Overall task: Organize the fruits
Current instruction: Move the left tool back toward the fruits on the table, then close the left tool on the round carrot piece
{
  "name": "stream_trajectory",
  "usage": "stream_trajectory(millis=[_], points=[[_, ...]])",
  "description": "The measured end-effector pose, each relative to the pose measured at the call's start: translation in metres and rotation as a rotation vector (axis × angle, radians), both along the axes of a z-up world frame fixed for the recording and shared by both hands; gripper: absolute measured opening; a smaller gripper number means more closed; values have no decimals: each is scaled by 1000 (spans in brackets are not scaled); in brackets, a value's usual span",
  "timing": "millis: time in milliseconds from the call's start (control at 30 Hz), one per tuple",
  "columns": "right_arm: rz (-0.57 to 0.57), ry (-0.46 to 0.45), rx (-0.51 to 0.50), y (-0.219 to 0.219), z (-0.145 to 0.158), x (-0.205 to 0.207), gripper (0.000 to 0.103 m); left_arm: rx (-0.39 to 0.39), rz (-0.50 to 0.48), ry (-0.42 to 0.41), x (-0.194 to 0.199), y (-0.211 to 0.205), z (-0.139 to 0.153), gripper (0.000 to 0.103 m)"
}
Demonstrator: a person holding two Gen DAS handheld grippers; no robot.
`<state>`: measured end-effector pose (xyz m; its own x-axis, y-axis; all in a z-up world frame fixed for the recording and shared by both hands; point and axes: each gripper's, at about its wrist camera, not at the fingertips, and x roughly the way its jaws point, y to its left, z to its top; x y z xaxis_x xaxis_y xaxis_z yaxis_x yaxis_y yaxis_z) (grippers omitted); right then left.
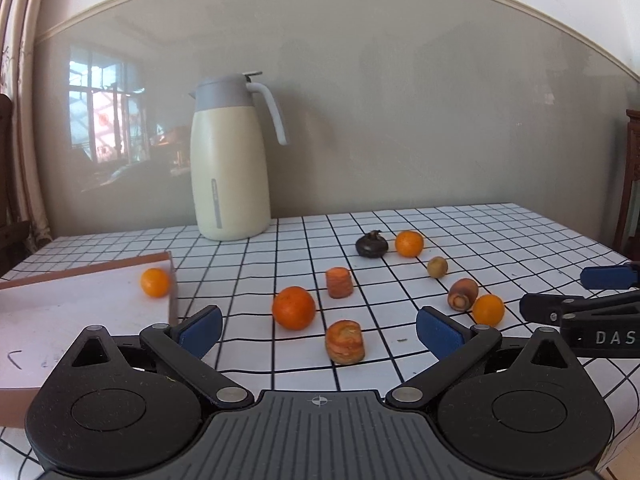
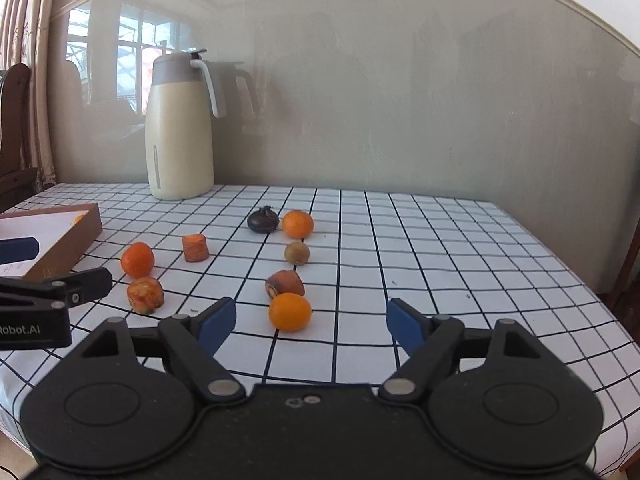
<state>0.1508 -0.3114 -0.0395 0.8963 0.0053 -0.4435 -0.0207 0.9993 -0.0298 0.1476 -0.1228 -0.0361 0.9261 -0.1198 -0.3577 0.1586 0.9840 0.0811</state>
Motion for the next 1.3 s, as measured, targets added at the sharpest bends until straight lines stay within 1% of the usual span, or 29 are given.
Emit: stream_trajectory(millis=[133, 233, 333, 400, 500, 567, 600, 700, 800, 867, 933, 1000, 1100, 1167, 1233, 1300], points=[[-2, 14, 7, -1, -5, 10, 69, 11, -8, 24, 8, -7, -5, 103], [-12, 32, 2, -2, -11, 17, 67, 0, -7, 45, 14, -8, -8, 93], [-15, 44, 6, -3, -15, 23, 67, -17, -10, 73, 21, -7, -11, 92], [-17, 47, 13, -4, -17, 26, 65, -6, -6, 85, 26, -9, -15, 92], [-25, 77, 36, -5, -19, 34, 64, 19, -1, 126, 35, -14, -22, 91], [-23, 76, 47, -4, -19, 36, 63, 31, -8, 149, 38, -17, -24, 82], [-18, 79, 48, -4, -19, 38, 63, 30, -15, 157, 40, -18, -25, 81], [-5, 84, 40, 0, -20, 42, 55, 39, -14, 158, 44, -21, -26, 81], [6, 93, 18, 5, -21, 47, 49, 22, -10, 174, 51, -20, -27, 80], [13, 100, 13, 7, -21, 49, 47, 17, -13, 185, 55, -21, -29, 76], [19, 106, 14, 9, -22, 51, 43, 18, -13, 193, 58, -23, -30, 74], [20, 114, 13, 10, -23, 54, 41, 8, -16, 201, 63, -23, -32, 72], [18, 127, 22, 10, -24, 59, 34, 0, -20, 214, 68, -24, -32, 70], [14, 130, 22, 10, -24, 61, 32, -1, -24, 227, 70, -25, -34, 66], [14, 141, 17, 11, -26, 64, 29, 0, -26, 238, 71, -25, -35, 64], [14, 146, 11, 12, -27, 64, 28, 2, -24, 238, 72, -26, -35, 64]])
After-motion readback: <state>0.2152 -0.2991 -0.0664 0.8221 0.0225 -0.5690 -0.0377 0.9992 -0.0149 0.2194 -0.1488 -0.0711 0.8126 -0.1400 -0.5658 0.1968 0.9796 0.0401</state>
